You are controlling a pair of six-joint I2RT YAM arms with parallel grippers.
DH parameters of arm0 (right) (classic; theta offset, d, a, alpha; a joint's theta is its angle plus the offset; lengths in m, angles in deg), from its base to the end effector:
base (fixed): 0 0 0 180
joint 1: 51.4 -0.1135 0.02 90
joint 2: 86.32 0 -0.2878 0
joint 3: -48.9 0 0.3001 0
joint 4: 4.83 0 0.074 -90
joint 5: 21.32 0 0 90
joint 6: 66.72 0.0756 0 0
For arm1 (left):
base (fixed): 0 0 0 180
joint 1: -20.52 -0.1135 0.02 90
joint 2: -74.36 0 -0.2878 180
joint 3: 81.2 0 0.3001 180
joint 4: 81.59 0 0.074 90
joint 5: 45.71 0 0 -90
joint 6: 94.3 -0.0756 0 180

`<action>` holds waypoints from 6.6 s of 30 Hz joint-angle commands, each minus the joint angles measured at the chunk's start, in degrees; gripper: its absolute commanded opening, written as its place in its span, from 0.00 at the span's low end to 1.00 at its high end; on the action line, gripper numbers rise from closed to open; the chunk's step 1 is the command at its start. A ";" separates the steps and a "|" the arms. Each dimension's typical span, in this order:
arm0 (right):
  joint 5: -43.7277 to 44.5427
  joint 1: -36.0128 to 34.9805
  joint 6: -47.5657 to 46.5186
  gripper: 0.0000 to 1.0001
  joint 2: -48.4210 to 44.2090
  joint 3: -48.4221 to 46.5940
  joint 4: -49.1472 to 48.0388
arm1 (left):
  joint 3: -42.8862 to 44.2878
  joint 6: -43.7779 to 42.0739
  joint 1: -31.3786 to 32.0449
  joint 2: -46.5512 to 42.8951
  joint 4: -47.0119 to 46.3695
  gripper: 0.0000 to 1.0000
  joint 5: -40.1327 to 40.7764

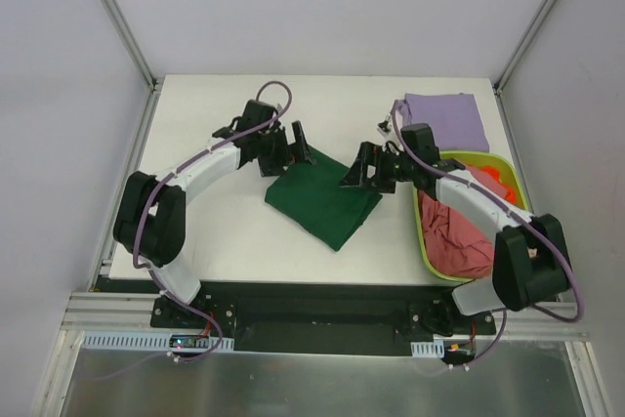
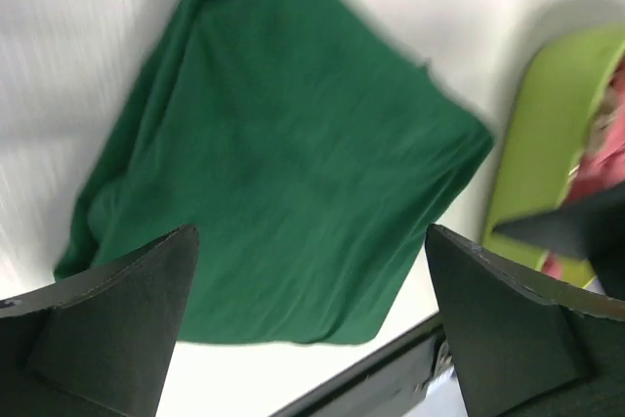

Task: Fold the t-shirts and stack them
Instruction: Smooth out wrinkles on the folded tshirt, then put the neatly folded tshirt into the corner of the board with the right arm

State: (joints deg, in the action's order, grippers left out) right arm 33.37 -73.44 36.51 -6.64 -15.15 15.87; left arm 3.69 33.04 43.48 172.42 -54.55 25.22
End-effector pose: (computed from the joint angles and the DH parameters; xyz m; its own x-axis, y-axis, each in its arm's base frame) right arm 0.3236 0.1781 0.2354 -0.7034 -0.0833 -0.7059 -0.5926 0.6171 0.5177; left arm 0.4173 -0.2036 0.2362 -0.8356 -0.2686 -0.4792 0.1152 0.7673 -0.6309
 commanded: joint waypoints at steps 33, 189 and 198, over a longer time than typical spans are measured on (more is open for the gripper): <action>2.27 -2.38 -1.39 0.96 -0.39 -4.12 6.41 | -17.48 3.62 11.94 -19.76 -1.01 0.99 11.41; 74.95 10.17 -56.66 0.00 44.95 -72.56 14.12 | -30.03 5.72 4.20 -41.20 8.84 0.99 51.41; 70.13 15.97 -52.09 0.00 47.58 -72.56 15.00 | -28.63 5.72 4.20 -37.86 8.84 0.99 50.62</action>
State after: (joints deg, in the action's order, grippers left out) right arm 105.67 -59.98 -18.96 40.13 -84.26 31.04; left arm -27.58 38.36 48.15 133.60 -46.70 75.84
